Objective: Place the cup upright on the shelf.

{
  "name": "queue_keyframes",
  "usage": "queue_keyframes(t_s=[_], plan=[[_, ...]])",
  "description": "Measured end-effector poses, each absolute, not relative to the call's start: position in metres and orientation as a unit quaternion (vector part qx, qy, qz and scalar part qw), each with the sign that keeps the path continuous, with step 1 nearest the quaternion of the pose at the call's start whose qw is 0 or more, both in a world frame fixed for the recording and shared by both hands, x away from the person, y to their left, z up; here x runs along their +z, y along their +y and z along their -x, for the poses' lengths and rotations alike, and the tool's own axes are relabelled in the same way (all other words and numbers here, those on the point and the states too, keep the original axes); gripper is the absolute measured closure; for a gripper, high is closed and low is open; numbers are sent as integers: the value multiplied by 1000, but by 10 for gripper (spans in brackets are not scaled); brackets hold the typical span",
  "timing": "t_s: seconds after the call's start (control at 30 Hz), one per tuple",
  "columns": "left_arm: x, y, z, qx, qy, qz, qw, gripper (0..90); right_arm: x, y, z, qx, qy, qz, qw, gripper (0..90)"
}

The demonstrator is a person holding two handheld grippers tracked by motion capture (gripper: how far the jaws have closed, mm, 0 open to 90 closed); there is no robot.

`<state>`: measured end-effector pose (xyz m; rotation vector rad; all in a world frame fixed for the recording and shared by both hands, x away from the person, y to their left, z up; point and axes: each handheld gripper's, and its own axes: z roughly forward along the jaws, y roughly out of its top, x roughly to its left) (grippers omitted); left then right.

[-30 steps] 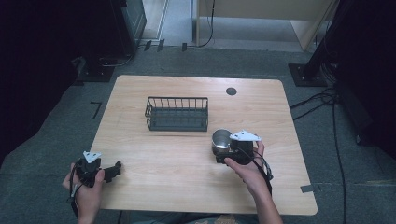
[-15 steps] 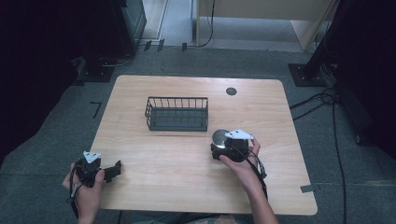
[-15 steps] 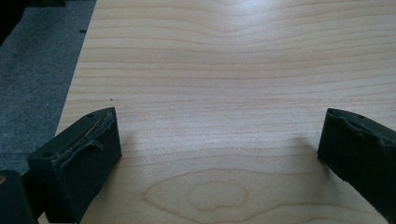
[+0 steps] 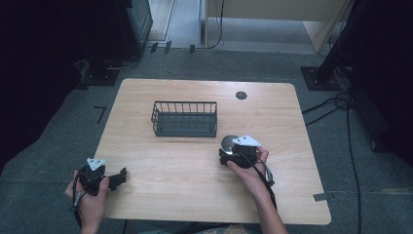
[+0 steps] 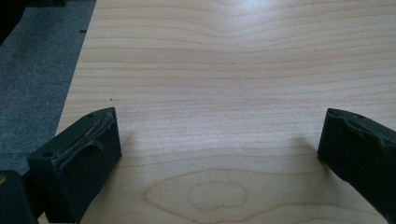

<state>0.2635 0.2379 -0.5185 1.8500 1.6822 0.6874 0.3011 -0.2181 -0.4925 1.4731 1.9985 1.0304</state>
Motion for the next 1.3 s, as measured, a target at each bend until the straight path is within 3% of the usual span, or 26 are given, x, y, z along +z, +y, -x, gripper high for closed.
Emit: queue_keyframes(t_s=[0.37, 1.3], plan=[[-518, 238, -264, 255, 624, -687, 271, 0, -488, -215, -298, 393, 728, -519, 217, 178], [-518, 238, -264, 255, 625, -687, 271, 0, -438, -186, -310, 437, 726, -477, 234, 179]])
